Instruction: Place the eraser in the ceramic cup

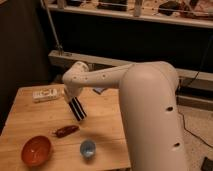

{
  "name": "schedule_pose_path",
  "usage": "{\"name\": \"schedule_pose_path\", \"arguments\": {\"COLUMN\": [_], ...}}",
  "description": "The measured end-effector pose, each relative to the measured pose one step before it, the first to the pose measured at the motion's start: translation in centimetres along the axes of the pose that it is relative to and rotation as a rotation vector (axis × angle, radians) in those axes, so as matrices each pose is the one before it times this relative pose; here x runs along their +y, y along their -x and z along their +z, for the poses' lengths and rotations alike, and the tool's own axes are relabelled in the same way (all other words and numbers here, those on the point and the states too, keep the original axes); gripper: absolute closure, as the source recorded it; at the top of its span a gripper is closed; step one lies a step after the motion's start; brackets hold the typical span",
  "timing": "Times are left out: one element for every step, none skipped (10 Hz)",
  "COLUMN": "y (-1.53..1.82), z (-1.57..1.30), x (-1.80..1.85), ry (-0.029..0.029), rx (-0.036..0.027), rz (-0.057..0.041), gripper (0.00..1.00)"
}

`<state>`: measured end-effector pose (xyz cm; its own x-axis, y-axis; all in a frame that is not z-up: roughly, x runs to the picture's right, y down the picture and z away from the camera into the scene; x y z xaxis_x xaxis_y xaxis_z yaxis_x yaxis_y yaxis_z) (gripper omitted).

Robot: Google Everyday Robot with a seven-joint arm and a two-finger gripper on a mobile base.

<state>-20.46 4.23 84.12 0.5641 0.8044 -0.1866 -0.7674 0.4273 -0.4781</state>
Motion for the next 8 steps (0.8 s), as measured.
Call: {"name": "schedule_pose_path", "arguments": {"y": [0.176, 0.166, 0.183, 0.098, 0.02, 0.028, -0.008, 0.051], "z": [-0.119, -0.159, -0.209, -0.163, -0.143, -0.148, -0.169, -0.256], "x": [-0.157, -0.115, -0.067, 0.004, 0.013, 0.039, -0.003, -0.008], "ry": [-0.0067, -0.00523, -0.00586, -0.00235, -0.00252, -0.00128, -0.00199, -0.00254], "rx": [-0.01053, -0.01038, -0.01482, -0.00952, -0.00879, -0.0075, -0.00891, -0.01246], "rz": [0.00291, 0.00254, 0.00221, 0.00162, 0.00094, 0.00039, 0.00157, 0.00288], "gripper": [0.65, 0.65, 0.65, 0.65, 0.65, 0.65, 0.65, 0.65]}}
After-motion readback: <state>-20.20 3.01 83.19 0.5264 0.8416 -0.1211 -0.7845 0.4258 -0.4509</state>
